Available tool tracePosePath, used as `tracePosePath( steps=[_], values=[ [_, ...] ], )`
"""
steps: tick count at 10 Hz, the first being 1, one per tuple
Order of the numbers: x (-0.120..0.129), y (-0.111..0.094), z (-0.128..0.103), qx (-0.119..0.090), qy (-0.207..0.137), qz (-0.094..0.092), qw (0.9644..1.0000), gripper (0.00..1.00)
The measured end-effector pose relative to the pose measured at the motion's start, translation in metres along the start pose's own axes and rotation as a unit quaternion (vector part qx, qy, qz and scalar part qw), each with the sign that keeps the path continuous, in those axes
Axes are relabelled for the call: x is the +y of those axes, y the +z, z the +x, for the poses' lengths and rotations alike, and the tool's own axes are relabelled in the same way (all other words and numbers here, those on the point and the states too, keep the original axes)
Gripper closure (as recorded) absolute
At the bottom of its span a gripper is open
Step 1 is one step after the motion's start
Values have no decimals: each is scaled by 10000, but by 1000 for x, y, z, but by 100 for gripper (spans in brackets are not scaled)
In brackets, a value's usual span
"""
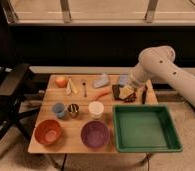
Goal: Place fork in purple bowl
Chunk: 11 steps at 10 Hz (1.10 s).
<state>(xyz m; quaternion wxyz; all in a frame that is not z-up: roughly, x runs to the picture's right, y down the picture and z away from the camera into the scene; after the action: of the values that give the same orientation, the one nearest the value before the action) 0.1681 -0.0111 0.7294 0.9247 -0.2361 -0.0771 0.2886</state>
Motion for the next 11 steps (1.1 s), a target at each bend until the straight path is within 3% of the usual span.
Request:
tracePosePath(
  steps=[3,5,9,11],
  values=[
    [-36,9,-44,-285,127,201,9993,35],
    [-46,23,-64,-272,200,491,9982,35],
    [-47,25,-63,-261,214,530,9980,35],
    [-47,27,-67,-338,248,442,9981,35]
  ],
)
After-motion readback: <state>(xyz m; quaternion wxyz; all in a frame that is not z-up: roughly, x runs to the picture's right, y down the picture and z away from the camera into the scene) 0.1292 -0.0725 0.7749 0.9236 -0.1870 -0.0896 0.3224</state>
